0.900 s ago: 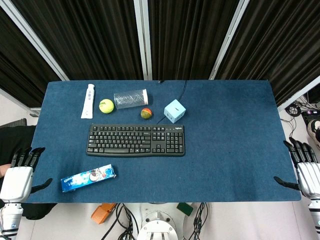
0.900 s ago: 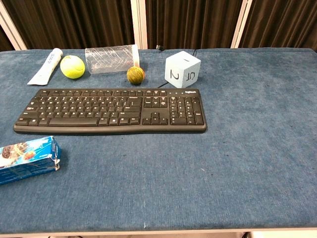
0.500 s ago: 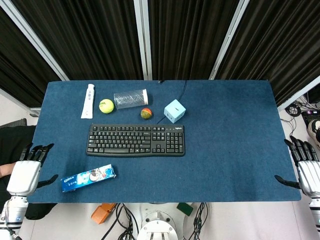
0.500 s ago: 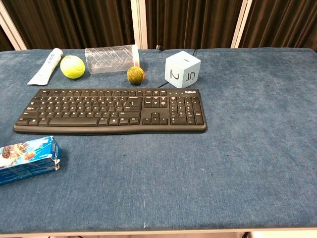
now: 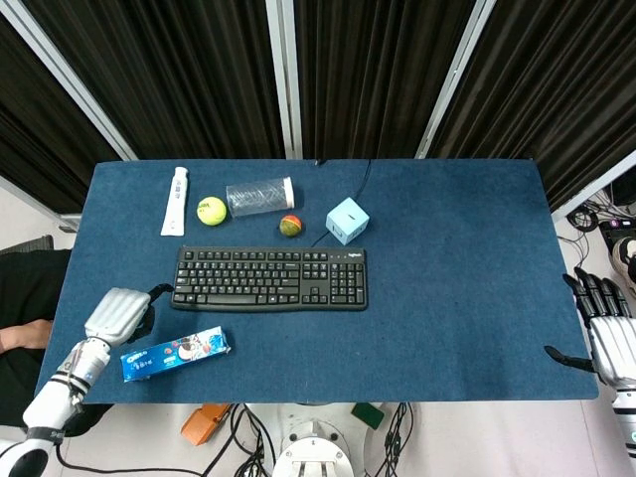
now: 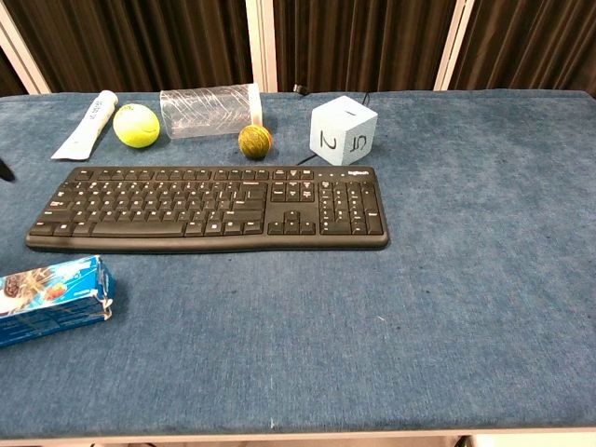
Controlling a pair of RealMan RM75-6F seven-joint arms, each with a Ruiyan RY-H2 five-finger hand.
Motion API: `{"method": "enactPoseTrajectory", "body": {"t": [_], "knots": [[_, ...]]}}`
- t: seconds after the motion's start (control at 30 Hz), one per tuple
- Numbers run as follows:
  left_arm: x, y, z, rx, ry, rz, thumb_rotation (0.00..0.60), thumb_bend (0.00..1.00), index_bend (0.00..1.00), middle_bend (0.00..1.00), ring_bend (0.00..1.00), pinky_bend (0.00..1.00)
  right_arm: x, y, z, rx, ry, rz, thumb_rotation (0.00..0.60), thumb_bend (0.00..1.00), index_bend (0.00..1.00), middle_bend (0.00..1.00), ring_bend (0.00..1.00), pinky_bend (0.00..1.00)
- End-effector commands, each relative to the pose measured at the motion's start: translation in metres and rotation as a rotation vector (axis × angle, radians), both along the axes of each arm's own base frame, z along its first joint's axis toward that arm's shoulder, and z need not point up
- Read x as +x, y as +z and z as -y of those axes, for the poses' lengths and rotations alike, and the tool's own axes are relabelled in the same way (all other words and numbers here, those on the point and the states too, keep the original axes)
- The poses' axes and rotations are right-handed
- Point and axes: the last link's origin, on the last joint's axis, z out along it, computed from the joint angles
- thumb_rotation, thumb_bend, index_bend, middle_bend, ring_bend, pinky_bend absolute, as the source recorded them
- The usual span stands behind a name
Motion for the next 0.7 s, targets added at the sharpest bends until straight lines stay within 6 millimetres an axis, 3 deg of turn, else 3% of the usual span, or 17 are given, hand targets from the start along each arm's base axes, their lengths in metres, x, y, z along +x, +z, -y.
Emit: {"method": "enactPoseTrajectory", "body": {"t": [0.03,0.3,0.7], "knots": [[0.011,-0.013,-0.017,-0.058,-0.002,-0.019,0.600,0.82,0.24,0.97,1.00,1.00,0.000,0.000,0.000,0.000,-0.002,0.001,0.600,0.08,0.00,0.00,0.00,0.00],[0.018,-0.036,-0.024,-0.116,-0.007,-0.040,0.600,0.82,0.24,0.97,1.00,1.00,-0.001,-0.002,0.001,0.006,-0.007,0.001,0.600,0.08,0.00,0.00,0.00,0.00],[0.019,-0.051,-0.022,-0.144,-0.016,-0.063,0.600,0.81,0.24,0.97,1.00,1.00,-0.002,-0.003,0.000,0.007,-0.017,-0.003,0.600,0.08,0.00,0.00,0.00,0.00]]}}
